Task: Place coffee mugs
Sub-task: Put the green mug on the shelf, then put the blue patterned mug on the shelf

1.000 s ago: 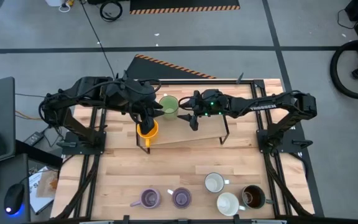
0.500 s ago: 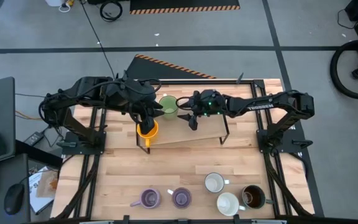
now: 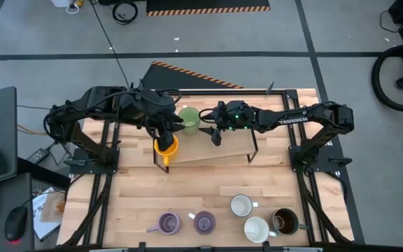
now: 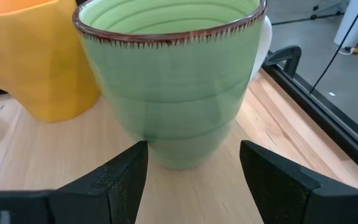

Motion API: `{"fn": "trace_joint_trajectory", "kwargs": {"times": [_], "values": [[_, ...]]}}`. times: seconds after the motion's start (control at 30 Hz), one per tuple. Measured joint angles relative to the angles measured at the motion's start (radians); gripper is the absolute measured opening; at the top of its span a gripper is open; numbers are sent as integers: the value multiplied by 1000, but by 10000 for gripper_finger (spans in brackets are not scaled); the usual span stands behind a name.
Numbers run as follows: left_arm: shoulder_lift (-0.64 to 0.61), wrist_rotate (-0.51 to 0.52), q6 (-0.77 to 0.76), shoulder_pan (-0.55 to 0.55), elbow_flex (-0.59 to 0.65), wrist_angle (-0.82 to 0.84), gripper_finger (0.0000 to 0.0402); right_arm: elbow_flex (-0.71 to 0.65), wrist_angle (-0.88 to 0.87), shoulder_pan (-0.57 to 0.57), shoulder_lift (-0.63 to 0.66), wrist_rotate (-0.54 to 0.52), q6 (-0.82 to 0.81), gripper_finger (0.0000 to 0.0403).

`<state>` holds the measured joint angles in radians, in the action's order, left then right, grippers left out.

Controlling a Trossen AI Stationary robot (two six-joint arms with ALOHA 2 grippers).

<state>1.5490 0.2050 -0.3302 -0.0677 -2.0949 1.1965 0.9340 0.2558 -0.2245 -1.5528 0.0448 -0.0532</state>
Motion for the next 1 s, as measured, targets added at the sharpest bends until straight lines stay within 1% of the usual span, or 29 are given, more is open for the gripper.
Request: {"fn": "trace_joint_trajectory", "kwargs": {"times": [0.6,0.8,0.9,1.0], "values": [[0,0,-7,0,0,-3,117,0,50,1,0,-48,-15,261],[0,0,-7,0,0,-2,117,-1,-15,13,46,-43,-8,261],[0,5,-1,0,0,0,117,-1,-72,21,97,-54,18,261],[0,17,0,0,0,5,117,-1,-165,27,167,-54,3,261]]}}
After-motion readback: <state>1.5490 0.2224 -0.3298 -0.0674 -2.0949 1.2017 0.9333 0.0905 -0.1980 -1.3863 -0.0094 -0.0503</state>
